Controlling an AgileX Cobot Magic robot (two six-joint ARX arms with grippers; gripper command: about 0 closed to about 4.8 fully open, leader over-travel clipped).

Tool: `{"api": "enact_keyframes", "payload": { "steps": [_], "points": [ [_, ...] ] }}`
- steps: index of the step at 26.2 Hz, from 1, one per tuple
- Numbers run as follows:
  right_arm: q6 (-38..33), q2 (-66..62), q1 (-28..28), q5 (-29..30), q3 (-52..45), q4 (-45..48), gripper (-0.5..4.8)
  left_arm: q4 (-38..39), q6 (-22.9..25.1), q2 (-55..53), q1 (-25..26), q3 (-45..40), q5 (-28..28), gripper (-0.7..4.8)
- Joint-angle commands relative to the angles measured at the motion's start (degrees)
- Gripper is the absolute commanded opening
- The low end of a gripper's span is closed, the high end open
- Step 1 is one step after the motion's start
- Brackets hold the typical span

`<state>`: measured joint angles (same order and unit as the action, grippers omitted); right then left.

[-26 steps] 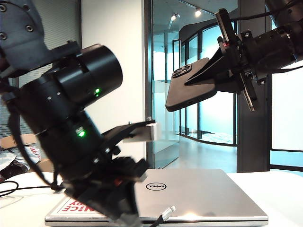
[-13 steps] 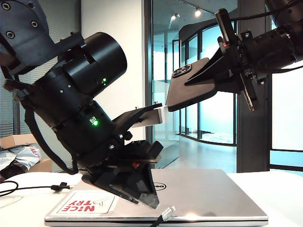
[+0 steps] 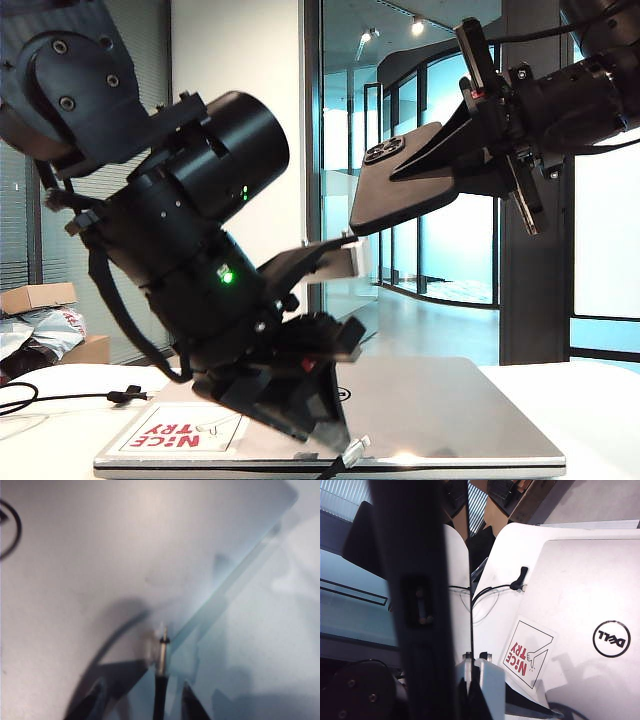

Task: Pick up the charging cable and the phone, plug the charging cable into the charging port on the phone, and finally place them back on the table.

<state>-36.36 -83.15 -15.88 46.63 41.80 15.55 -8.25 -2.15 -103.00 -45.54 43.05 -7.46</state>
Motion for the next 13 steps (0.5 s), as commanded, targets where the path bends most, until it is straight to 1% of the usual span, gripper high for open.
{"api": "enact_keyframes", "payload": {
  "steps": [1,3,13],
  "points": [
    [0.42,0.59,-0.07,0.90,0.48,2.32,-0.04,0.81,0.24,-0.46,-0.04,0.24,-0.07,1.88],
    [0.42,0.59,-0.07,0.87,0.48,2.36,-0.05,1.88,0.24,-0.46,-0.04,0.17,-0.07,1.88],
    [0.42,0.59,-0.07,0.87,0.48,2.47,-0.05,1.75,0.24,-2.56,-0.04,0.17,-0.07,1.88]
  ]
}}
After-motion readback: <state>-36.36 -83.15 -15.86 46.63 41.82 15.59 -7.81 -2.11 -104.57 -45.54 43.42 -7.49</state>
